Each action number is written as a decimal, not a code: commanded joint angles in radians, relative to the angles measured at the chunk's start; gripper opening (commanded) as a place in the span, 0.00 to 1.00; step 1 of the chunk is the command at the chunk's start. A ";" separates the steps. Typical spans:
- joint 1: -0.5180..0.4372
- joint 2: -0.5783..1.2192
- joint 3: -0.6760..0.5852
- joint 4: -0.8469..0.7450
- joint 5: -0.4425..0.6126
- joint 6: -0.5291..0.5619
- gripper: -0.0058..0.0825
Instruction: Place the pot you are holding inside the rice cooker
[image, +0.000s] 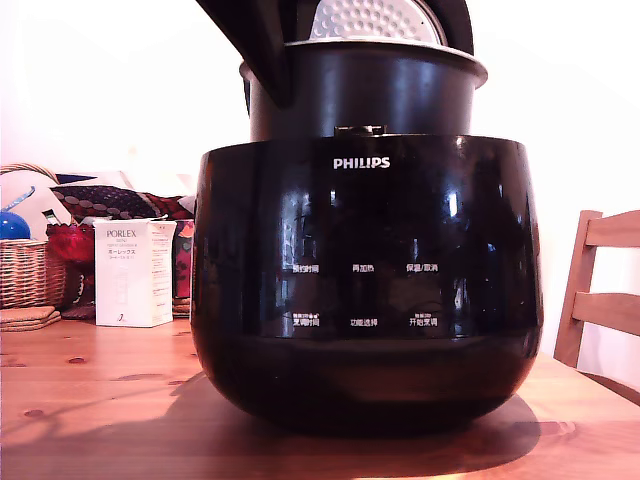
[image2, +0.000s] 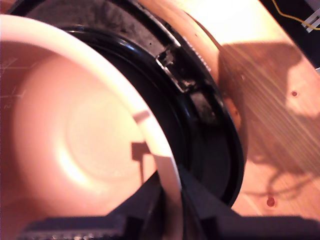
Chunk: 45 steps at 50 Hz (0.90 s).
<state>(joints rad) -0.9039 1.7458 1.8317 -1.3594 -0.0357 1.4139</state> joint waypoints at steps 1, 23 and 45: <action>-0.001 -0.004 0.018 0.000 0.021 0.007 0.04; 0.014 0.049 0.018 -0.002 0.066 0.007 0.04; 0.040 0.068 0.018 -0.002 0.112 0.007 0.04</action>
<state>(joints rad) -0.8627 1.8240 1.8317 -1.3643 0.0563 1.4143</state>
